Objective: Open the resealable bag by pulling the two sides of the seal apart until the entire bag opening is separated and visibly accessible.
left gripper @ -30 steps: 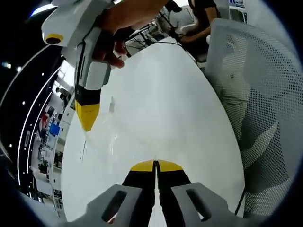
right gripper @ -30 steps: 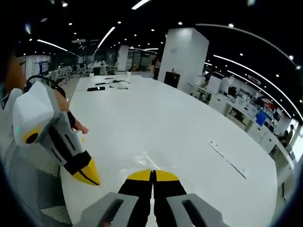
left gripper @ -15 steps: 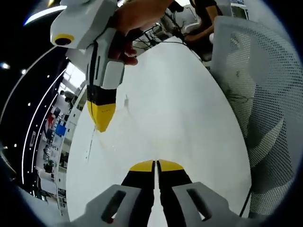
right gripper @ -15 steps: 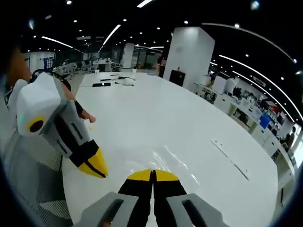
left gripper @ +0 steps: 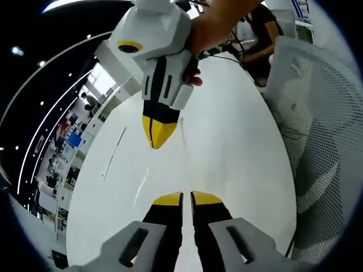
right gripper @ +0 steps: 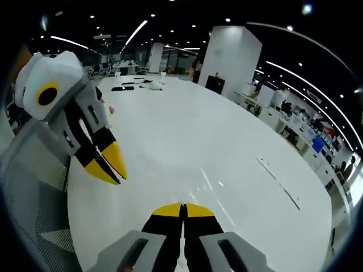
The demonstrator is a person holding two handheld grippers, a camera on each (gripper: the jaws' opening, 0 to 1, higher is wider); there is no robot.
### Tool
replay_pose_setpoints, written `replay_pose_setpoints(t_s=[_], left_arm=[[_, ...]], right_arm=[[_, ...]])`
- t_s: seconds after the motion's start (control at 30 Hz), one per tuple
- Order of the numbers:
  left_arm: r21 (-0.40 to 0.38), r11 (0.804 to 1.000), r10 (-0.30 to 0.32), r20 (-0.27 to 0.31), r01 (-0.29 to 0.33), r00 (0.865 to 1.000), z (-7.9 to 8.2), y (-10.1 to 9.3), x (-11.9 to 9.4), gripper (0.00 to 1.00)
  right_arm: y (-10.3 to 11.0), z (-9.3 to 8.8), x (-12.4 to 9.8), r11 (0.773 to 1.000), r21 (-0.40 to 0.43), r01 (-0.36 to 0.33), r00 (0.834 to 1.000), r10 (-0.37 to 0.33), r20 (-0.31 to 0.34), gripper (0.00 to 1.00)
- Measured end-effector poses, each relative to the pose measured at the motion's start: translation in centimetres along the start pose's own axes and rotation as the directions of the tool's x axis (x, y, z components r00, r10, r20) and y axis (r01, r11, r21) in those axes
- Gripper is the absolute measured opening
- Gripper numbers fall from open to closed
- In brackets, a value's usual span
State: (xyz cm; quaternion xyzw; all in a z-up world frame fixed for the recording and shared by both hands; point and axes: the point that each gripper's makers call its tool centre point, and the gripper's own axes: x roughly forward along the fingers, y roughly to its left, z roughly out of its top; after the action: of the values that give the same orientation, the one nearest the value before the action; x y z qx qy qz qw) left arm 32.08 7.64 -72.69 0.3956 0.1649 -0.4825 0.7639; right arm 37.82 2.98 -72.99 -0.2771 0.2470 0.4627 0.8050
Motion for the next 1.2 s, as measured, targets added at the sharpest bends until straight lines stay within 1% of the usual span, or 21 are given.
replay_pose_setpoints(t_s=[0.03,0.13,0.27,0.3,0.37,0.5,0.53,0.57,0.67,0.7,0.77,0.8,0.87,0.93,0.97,1.0,1.03,1.1,1.13,1.17,1.2], left_arm=[[-0.027,1.0,0.008,0.008,-0.007,1.0,-0.1,0.1,-0.2,0.02],[-0.046,0.999,0.018,0.003,-0.018,1.0,-0.7,0.2,-0.8,0.02],[-0.057,0.998,0.019,-0.012,-0.02,1.0,-1.7,-0.1,-1.4,0.0],[-0.057,0.998,0.018,-0.015,-0.019,1.0,-1.9,-0.2,-1.5,0.0],[-0.055,0.998,0.019,-0.025,-0.02,1.0,-2.4,-0.4,-1.6,0.0],[-0.063,0.997,0.03,-0.03,-0.032,0.999,-2.8,-0.4,-1.8,0.0],[-0.066,0.997,0.034,-0.029,-0.036,0.999,-2.9,-0.3,-1.8,0.0],[-0.065,0.997,0.036,-0.028,-0.038,0.999,-2.8,-0.4,-1.9,0.0],[-0.066,0.997,0.037,-0.035,-0.039,0.999,-3.0,-0.4,-1.9,0.0],[-0.067,0.997,0.036,-0.034,-0.038,0.999,-3.1,-0.5,-1.9,0.0],[-0.067,0.997,0.035,-0.037,-0.037,0.999,-3.1,-0.6,-1.8,0.0],[-0.067,0.997,0.035,-0.038,-0.037,0.999,-3.2,-0.6,-1.8,0.0],[-0.076,0.996,0.041,-0.036,-0.044,0.998,-3.2,-0.5,-1.8,0.02],[-0.099,0.994,0.047,-0.035,-0.05,0.998,-3.3,-0.4,-1.8,0.04],[-0.1,0.994,0.049,-0.034,-0.052,0.998,-3.3,-0.3,-1.8,0.05],[-0.105,0.993,0.048,-0.034,-0.051,0.998,-3.3,-0.2,-1.7,0.05],[-0.113,0.992,0.043,-0.036,-0.047,0.998,-3.3,-0.3,-1.7,0.06],[-0.114,0.993,0.039,-0.036,-0.043,0.999,-3.3,-0.4,-1.7,0.07],[-0.117,0.992,0.036,-0.035,-0.04,0.999,-3.3,-0.5,-1.7,0.07],[-0.119,0.992,0.032,-0.036,-0.036,0.999,-3.3,-0.6,-1.7,0.07],[-0.12,0.992,0.029,-0.038,-0.033,0.999,-3.3,-0.6,-1.7,0.08]], right_arm=[[0.0,-0.1,0.1,1.0,-0.009,0.001,1.0,-0.001,-0.004,0.0],[-0.2,-0.3,0.4,0.999,-0.032,0.01,1.0,-0.011,-0.019,0.0],[-0.5,-0.9,1.0,0.994,-0.104,0.016,0.999,-0.02,-0.044,0.0],[-0.5,-0.9,1.1,0.995,-0.101,0.013,0.999,-0.017,-0.045,0.0],[-0.5,-1.1,1.3,0.992,-0.128,0.01,0.998,-0.017,-0.053,0.0],[-0.4,-2.3,1.7,0.984,-0.179,0.013,0.995,-0.031,-0.096,0.0],[-0.4,-2.8,1.7,0.977,-0.212,0.013,0.993,-0.038,-0.113,0.0],[-0.4,-3.0,1.8,0.975,-0.221,0.017,0.992,-0.044,-0.116,0.0],[-0.6,-3.4,2.0,0.979,-0.2,0.024,0.991,-0.049,-0.122,0.0],[-0.5,-3.4,2.0,0.978,-0.209,0.023,0.992,-0.049,-0.12,0.0],[-0.5,-3.8,2.1,0.959,-0.284,0.012,0.989,-0.054,-0.14,0.0],[-0.4,-4.0,2.2,0.955,-0.297,0.003,0.988,-0.049,-0.148,0.0],[-0.1,-4.3,2.3,0.96,-0.281,-0.001,0.989,-0.042,-0.145,0.0],[0.2,-4.4,2.2,0.971,-0.239,-0.01,0.989,-0.026,-0.146,0.0],[0.6,-4.3,2.3,0.98,-0.2,-0.021,0.991,-0.006,-0.134,0.01],[0.8,-4.2,2.3,0.982,-0.184,-0.026,0.993,0.003,-0.122,0.06],[0.9,-4.2,2.2,0.983,-0.184,-0.031,0.992,0.008,-0.125,0.09],[1.1,-4.3,2.2,0.982,-0.183,-0.038,0.991,0.014,-0.131,0.1],[1.3,-4.0,2.2,0.985,-0.166,-0.049,0.993,0.03,-0.117,0.12],[1.9,-3.6,2.2,0.991,-0.112,-0.07,0.994,0.06,-0.09,0.16],[2.3,-3.3,2.1,0.993,-0.078,-0.083,0.994,0.077,-0.074,0.23]])
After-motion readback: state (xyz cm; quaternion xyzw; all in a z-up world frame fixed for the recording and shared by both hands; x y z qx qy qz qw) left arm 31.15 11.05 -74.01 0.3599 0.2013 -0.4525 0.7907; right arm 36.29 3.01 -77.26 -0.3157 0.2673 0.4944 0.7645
